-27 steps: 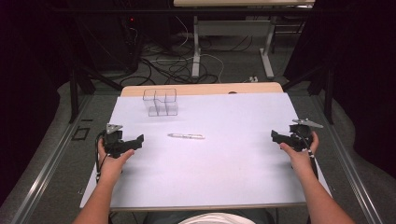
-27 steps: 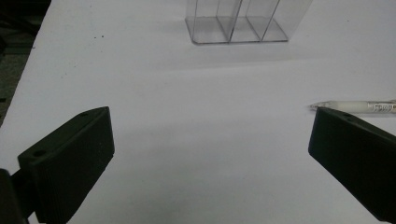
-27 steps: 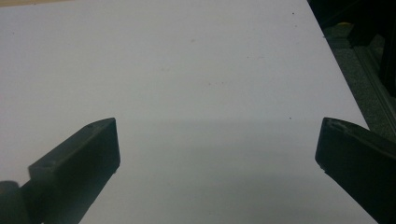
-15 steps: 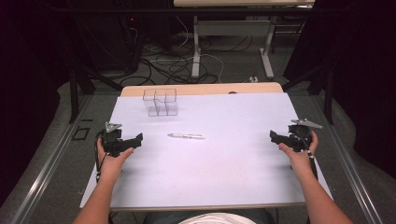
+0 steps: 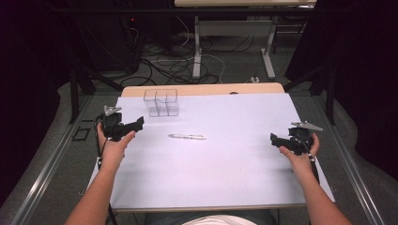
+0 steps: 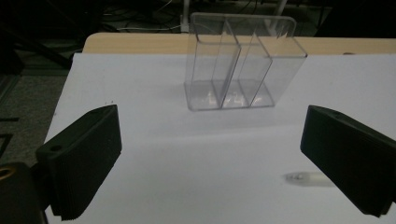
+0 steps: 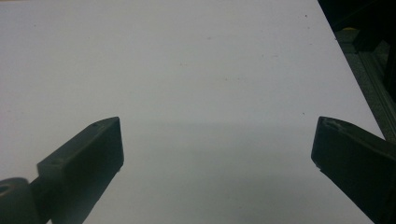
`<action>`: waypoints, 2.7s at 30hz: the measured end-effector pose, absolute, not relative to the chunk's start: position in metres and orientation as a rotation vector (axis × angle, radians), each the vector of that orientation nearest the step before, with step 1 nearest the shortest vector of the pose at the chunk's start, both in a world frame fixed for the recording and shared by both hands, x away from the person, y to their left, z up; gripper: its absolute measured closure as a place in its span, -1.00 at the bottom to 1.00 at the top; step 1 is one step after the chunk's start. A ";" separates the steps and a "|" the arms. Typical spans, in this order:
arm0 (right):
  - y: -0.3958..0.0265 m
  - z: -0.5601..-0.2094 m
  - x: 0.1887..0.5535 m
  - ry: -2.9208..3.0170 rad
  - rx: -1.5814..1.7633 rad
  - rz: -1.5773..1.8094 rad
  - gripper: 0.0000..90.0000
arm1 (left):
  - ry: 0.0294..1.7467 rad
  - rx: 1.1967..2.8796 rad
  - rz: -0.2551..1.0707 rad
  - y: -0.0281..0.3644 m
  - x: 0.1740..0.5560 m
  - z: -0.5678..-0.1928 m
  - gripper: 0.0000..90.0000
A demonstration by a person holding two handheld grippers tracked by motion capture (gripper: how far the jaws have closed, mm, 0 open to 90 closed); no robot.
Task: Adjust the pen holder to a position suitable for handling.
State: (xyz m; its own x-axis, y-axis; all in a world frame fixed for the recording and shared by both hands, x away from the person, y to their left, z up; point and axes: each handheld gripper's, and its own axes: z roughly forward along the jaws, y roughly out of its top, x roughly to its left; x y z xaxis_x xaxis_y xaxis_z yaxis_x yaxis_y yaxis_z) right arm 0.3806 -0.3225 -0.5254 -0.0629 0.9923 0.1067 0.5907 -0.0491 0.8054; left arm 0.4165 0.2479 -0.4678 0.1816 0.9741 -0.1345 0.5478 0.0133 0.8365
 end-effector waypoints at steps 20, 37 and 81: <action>-0.325 -0.526 0.373 1.691 1.720 1.012 -0.88 | 1.505 1.631 0.691 0.228 0.476 -0.418 -0.63; -0.319 -0.526 0.363 1.714 1.700 1.030 -0.86 | 1.501 1.731 0.740 0.200 0.526 -0.421 -0.21; -0.320 -0.531 0.359 1.755 1.740 1.043 -0.82 | 1.697 1.813 0.629 0.217 0.562 -0.467 0.59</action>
